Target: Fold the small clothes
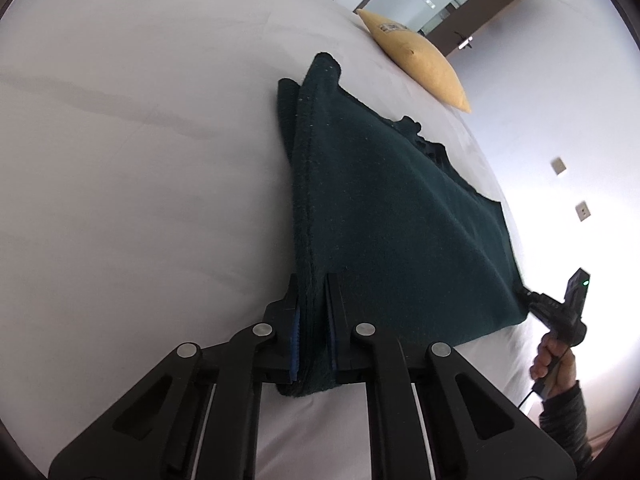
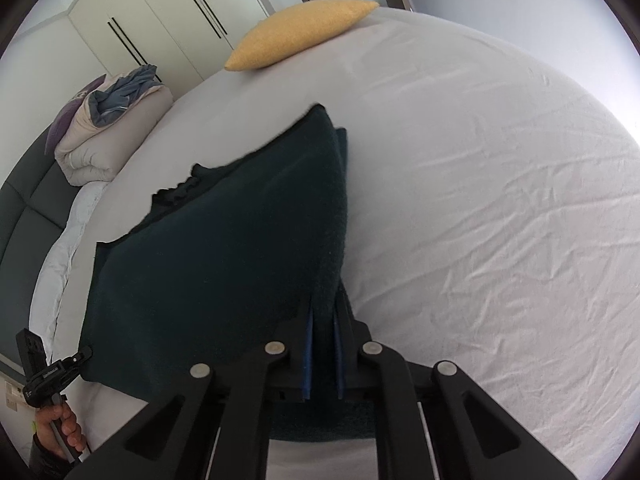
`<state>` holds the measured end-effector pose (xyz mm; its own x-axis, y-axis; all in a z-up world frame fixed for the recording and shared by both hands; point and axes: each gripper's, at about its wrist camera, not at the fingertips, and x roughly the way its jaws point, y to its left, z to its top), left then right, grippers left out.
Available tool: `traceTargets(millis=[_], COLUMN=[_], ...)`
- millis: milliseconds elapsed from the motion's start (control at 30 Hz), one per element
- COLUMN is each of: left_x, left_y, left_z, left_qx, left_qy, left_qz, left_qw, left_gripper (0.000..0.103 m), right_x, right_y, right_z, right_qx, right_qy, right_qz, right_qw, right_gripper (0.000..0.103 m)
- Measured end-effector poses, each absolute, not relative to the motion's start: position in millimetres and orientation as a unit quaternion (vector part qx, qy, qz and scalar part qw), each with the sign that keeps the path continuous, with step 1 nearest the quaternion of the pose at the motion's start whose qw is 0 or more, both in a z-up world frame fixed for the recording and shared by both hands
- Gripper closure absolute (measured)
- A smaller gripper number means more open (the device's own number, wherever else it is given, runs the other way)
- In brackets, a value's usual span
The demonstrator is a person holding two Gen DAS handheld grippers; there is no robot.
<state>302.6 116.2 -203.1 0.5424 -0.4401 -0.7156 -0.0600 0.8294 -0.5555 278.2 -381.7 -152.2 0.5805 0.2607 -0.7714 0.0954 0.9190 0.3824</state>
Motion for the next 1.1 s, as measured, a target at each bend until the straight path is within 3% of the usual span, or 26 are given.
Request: traceTargets(millis=[233,267,300,367,433,500,667,800,1000,1033,1067,1100], left_x=[290,289,287,286,284,278,261,296,351,354,352,346], left_y=[117,118,119,119,123,127,134,96,16,11,14,24], left_z=[-211,-212,-213,-214,-212,-208,-164,-124,-161,-175,-191,-197], left_qx=[-0.267,-0.271,-0.276,-0.28,-0.287,-0.293,-0.27,-0.209,-0.158,-0.152,-0.158,-0.184], left_qy=[0.457,0.457,0.455,0.454,0.451,0.448,0.417,0.396,0.455,0.473,0.486,0.474], left_qz=[-0.109,-0.109,-0.108,-0.11,-0.115,-0.119,-0.073,-0.116,-0.177,-0.172,-0.158,-0.163], left_qw=[0.841,0.84,0.84,0.839,0.838,0.836,0.865,0.887,0.859,0.851,0.845,0.845], left_gripper=[0.094,0.094,0.094,0.094,0.094,0.094,0.094,0.094,0.094,0.094,0.094,0.094], right_x=[279,281,283,282,277,268,250,268,299,300,302,301], right_y=[-382,-384,-387,-394,-398,-404,-415,-373,-287,-279,-278,-284], right_z=[-148,-151,-155,-160,-156,-146,-110,-102,-150,-160,-170,-175], right_qx=[0.191,0.194,0.201,0.216,0.225,0.223,0.271,0.326,0.356,0.348,0.338,0.338], right_qy=[0.445,0.449,0.454,0.451,0.445,0.427,0.364,0.366,0.444,0.46,0.474,0.471], right_qz=[0.038,0.032,0.026,0.024,0.017,-0.011,0.0,0.16,0.276,0.273,0.259,0.247], right_qw=[0.874,0.872,0.868,0.866,0.867,0.876,0.891,0.857,0.774,0.77,0.771,0.776], right_gripper=[0.089,0.086,0.074,0.07,0.056,0.05,0.049,0.05,0.05,0.052,0.062,0.081])
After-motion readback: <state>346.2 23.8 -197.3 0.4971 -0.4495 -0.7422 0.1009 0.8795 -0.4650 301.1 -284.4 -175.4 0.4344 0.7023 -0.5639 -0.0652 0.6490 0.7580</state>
